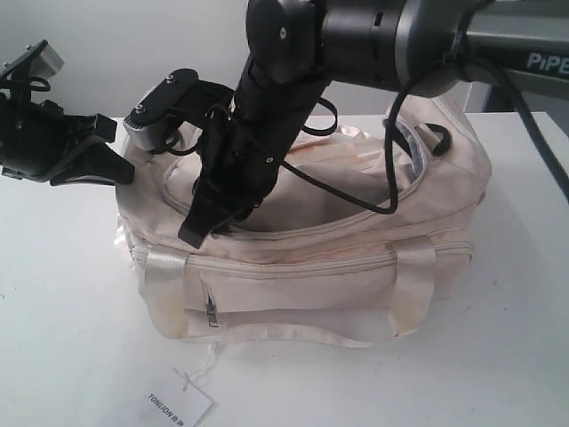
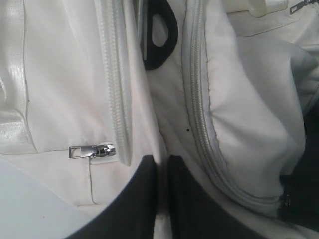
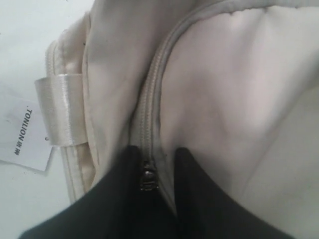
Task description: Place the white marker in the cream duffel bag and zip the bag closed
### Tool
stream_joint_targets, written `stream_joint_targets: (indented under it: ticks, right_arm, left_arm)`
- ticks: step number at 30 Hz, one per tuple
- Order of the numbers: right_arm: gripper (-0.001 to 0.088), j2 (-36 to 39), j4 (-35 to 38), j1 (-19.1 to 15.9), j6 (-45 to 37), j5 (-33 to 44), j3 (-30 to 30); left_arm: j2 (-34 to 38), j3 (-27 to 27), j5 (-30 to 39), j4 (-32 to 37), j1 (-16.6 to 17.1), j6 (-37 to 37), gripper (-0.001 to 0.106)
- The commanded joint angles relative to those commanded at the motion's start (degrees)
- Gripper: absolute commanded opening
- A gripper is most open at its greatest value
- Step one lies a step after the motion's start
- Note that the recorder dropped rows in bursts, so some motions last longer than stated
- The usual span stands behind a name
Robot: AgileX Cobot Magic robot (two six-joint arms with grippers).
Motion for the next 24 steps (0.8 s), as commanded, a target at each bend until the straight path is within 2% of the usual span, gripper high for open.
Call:
stream_joint_targets:
  ticks: [6,11,24]
  right_arm:
    - [0.0236,1.47,0.37,0.0,-0.01,1.9,0.0]
    - [-0.0002,1.46,-1.87,0.0,-0.46,3.58,0.0]
    - [0.0,-3.97,-3.69,-0.11,-4.56,6.98,-0.31]
  left_arm:
    - [0.0,0.0,0.0,0.0,0.0,0.0,0.0]
    - [0.0,0.0,0.0,0.0,0.0,0.0,0.0]
    - [0.0,0.0,-0.12,0.01,0.0,0.18,0.0]
